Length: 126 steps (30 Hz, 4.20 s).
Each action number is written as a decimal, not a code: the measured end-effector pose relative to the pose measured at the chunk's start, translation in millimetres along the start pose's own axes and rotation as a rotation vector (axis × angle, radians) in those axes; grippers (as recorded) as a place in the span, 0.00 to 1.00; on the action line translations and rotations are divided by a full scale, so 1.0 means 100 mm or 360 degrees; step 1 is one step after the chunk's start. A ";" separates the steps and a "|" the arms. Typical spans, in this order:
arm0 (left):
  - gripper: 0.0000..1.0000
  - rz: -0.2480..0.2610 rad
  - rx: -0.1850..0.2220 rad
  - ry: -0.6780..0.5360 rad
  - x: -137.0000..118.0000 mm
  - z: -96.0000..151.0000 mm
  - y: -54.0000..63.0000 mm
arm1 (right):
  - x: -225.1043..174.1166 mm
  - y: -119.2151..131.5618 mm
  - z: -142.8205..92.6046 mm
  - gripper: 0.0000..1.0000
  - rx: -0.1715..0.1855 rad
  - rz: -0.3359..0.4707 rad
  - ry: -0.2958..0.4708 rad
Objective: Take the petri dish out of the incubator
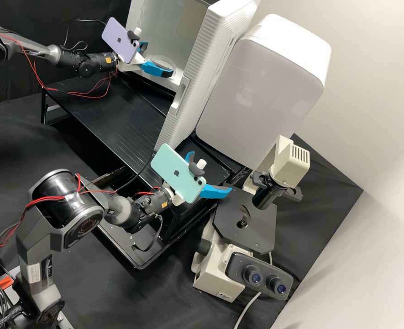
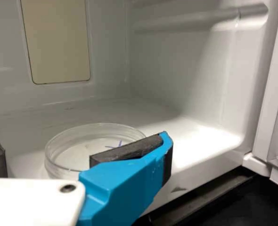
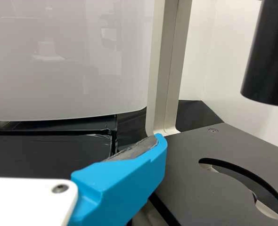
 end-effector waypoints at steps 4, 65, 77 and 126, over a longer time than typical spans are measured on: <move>1.00 -0.0002 0.0017 -0.0002 0.00 0.01 -0.04 | 0.00 0.00 0.00 1.00 0.0000 0.0000 0.0000; 1.00 0.0051 -0.0013 0.0034 0.31 -0.04 -0.18 | 0.00 0.00 0.00 1.00 0.0000 0.0000 0.0000; 1.00 0.0050 -0.0007 0.0030 0.31 -0.03 -0.18 | 0.00 0.00 0.00 1.00 0.0000 0.0000 0.0000; 0.00 0.0068 0.0041 -0.0014 0.34 0.03 -0.24 | 0.00 0.00 0.00 1.00 0.0000 0.0000 0.0000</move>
